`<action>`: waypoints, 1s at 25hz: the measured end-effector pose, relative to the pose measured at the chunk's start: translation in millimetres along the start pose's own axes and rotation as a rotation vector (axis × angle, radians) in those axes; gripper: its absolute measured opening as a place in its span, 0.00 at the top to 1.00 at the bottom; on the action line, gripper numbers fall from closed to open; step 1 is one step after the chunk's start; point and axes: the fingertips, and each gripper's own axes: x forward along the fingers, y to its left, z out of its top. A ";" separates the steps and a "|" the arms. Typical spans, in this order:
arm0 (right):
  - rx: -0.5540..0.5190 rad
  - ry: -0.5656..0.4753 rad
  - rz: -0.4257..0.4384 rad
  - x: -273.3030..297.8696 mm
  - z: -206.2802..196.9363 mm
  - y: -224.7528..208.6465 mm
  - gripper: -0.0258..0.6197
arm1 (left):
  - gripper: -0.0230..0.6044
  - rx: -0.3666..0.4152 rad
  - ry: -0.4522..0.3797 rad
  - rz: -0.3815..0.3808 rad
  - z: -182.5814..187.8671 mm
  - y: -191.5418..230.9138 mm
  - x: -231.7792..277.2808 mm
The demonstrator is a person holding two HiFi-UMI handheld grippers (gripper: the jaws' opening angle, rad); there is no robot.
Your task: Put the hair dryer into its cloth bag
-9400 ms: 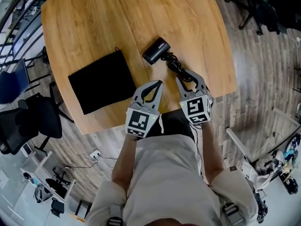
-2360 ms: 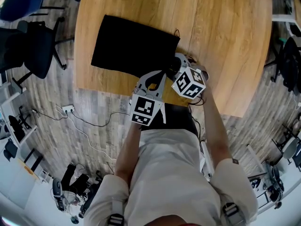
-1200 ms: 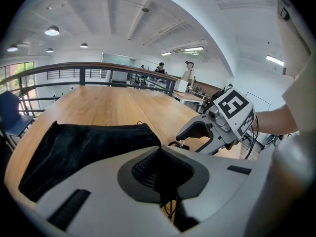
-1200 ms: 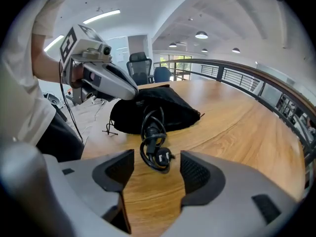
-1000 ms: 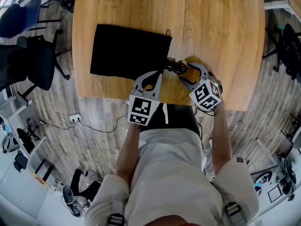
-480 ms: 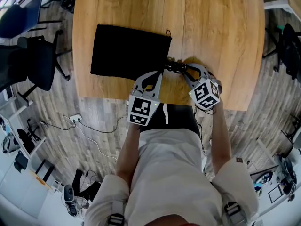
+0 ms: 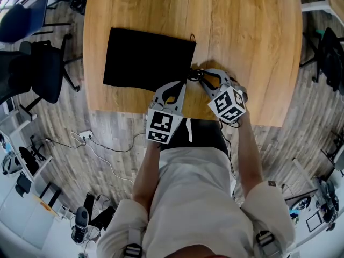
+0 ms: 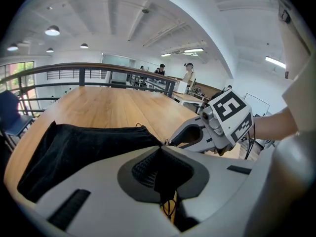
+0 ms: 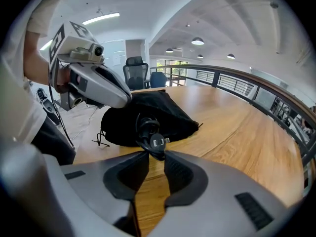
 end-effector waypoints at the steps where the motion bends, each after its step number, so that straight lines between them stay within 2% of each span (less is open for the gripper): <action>1: -0.002 -0.005 0.003 2.3 3.0 0.9 0.80 | 0.92 -0.001 -0.001 0.000 0.2 0.0 0.1; 25: -0.033 -0.078 0.061 42.1 42.1 13.6 0.80 | 0.92 -0.010 -0.004 -0.011 -2.0 -3.4 3.7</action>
